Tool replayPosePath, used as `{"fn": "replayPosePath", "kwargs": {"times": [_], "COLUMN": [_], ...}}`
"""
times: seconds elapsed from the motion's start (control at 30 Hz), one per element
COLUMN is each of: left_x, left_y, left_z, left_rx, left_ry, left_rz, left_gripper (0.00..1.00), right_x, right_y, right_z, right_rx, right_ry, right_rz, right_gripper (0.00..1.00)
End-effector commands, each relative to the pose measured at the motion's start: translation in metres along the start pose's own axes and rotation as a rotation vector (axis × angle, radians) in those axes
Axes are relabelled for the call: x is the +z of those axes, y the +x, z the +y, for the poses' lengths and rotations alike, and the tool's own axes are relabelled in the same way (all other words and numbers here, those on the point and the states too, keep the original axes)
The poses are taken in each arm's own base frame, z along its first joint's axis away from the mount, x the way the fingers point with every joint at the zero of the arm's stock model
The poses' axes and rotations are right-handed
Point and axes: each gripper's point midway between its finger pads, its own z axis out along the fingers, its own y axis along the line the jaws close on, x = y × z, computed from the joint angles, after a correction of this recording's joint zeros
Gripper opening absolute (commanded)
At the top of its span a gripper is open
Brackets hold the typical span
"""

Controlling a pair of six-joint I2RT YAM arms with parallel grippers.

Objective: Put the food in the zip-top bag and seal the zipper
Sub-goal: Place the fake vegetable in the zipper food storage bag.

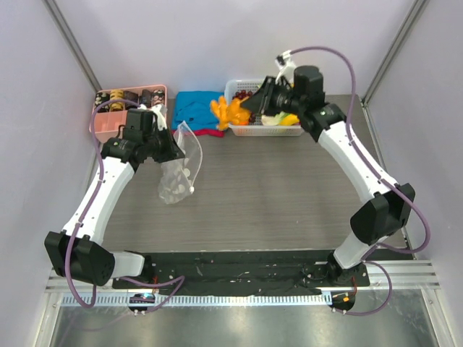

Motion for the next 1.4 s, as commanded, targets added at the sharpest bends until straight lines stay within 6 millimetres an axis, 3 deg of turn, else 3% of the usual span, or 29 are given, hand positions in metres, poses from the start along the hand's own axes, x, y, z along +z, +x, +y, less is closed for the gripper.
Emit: {"fn": "replayPosePath", "kwargs": {"times": [0.0, 0.1, 0.17, 0.27, 0.4, 0.6, 0.7, 0.87, 1.07, 1.17, 1.2, 1.27, 1.3, 1.37], "left_x": [-0.003, 0.001, 0.002, 0.002, -0.001, -0.011, -0.010, -0.004, -0.008, -0.010, -0.011, -0.017, -0.019, -0.027], "left_y": [-0.016, -0.017, -0.016, -0.016, -0.020, -0.031, -0.031, -0.034, -0.036, -0.035, -0.034, -0.032, -0.031, -0.030], "left_z": [-0.023, -0.024, -0.024, -0.027, -0.030, -0.040, -0.050, -0.065, -0.090, -0.095, -0.096, -0.098, -0.099, -0.100], "left_rx": [-0.051, -0.067, -0.078, -0.098, -0.121, -0.149, -0.159, -0.203, -0.243, -0.235, -0.228, -0.193, -0.162, -0.124], "left_ry": [0.094, 0.095, 0.092, 0.105, 0.117, 0.158, 0.212, 0.289, 0.421, 0.471, 0.481, 0.507, 0.514, 0.532], "left_rz": [-0.044, -0.032, -0.025, -0.024, -0.055, -0.107, -0.096, -0.089, -0.074, -0.086, -0.089, -0.109, -0.119, -0.142], "left_gripper": [0.00, 0.00, 0.00, 0.00, 0.00, 0.00, 0.00, 0.00, 0.00, 0.00, 0.00, 0.00, 0.00, 0.00], "right_x": [0.003, 0.008, 0.009, 0.016, 0.030, 0.035, 0.043, 0.047, 0.045, 0.045, 0.043, 0.040, 0.038, 0.033], "right_y": [0.031, 0.053, 0.060, 0.074, 0.094, 0.102, 0.102, 0.098, 0.127, 0.132, 0.132, 0.132, 0.130, 0.122], "right_z": [0.057, 0.083, 0.089, 0.088, 0.060, 0.050, 0.057, 0.104, 0.088, 0.108, 0.117, 0.123, 0.124, 0.125], "right_rx": [0.321, 0.331, 0.312, 0.286, 0.334, 0.321, 0.325, 0.229, 0.170, 0.162, 0.156, 0.131, 0.098, 0.066], "right_ry": [-0.133, -0.160, -0.160, -0.097, 0.052, 0.141, 0.114, 0.009, 0.134, 0.022, -0.024, -0.058, -0.072, -0.093], "right_rz": [0.033, 0.075, 0.086, 0.108, 0.145, 0.143, 0.154, 0.163, 0.239, 0.283, 0.297, 0.302, 0.299, 0.288], "right_gripper": [0.01, 0.01, 0.01, 0.01, 0.01, 0.01, 0.01, 0.01, 0.01, 0.12, 0.25, 0.38, 0.53, 0.66]}}
